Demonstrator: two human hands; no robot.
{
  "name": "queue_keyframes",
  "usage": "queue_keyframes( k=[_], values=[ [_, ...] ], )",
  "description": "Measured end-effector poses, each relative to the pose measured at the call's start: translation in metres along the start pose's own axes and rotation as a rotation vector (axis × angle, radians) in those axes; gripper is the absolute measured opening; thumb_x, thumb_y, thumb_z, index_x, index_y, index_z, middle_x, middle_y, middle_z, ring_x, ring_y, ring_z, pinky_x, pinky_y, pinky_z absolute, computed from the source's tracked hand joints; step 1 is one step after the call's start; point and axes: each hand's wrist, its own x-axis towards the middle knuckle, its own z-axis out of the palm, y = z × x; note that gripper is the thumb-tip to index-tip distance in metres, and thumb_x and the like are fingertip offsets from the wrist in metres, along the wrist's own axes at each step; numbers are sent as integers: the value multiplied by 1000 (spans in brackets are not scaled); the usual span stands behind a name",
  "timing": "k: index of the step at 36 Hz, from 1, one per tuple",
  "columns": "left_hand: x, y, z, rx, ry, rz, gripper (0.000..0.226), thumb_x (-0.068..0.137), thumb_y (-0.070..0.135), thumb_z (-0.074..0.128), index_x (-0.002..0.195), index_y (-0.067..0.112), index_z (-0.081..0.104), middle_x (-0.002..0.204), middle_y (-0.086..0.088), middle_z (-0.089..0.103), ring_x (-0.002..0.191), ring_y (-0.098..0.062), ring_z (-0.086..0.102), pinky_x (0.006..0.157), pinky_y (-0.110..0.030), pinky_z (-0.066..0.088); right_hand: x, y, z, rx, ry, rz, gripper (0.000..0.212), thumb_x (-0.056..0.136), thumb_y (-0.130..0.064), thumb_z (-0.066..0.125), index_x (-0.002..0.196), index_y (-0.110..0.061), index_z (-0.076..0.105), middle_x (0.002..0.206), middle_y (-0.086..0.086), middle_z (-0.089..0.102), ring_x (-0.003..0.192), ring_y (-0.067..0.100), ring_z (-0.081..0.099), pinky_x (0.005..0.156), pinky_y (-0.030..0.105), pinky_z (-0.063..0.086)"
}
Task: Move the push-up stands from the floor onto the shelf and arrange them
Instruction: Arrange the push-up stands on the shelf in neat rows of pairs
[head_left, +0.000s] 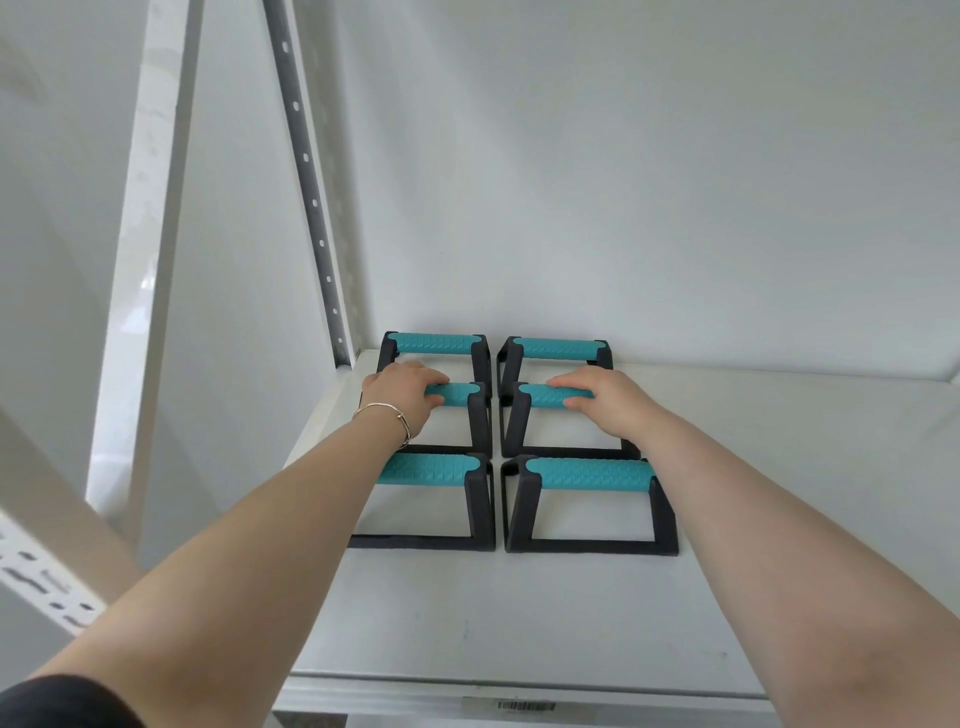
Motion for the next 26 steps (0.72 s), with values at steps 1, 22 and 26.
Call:
queue_keyframes(
  k=[1, 22, 26],
  values=[
    [0, 0, 0, 3, 4, 1, 32, 96, 37, 48, 127, 40, 55, 125, 6, 56, 116, -20, 50, 96, -40, 42, 0, 0, 0, 5, 2, 3, 36, 94, -15, 57, 128, -27, 61, 137, 0, 55, 131, 18, 43, 106, 21, 24],
    [-4, 3, 0, 60, -15, 20, 37, 97, 36, 44, 133, 36, 50, 129, 4, 56, 115, -23, 53, 101, -41, 42, -1, -1, 5, -84, 21, 14, 37, 96, -20, 54, 130, -32, 57, 138, -1, 54, 129, 20, 46, 111, 35, 34],
    [-6, 7, -2, 94, -68, 32, 40, 98, 34, 39, 139, 33, 43, 132, 1, 54, 117, -25, 52, 106, -45, 37, -3, -9, 9, -196, 40, 34, 38, 96, -21, 50, 132, -31, 54, 138, 0, 54, 127, 22, 48, 106, 42, 39]
  ],
)
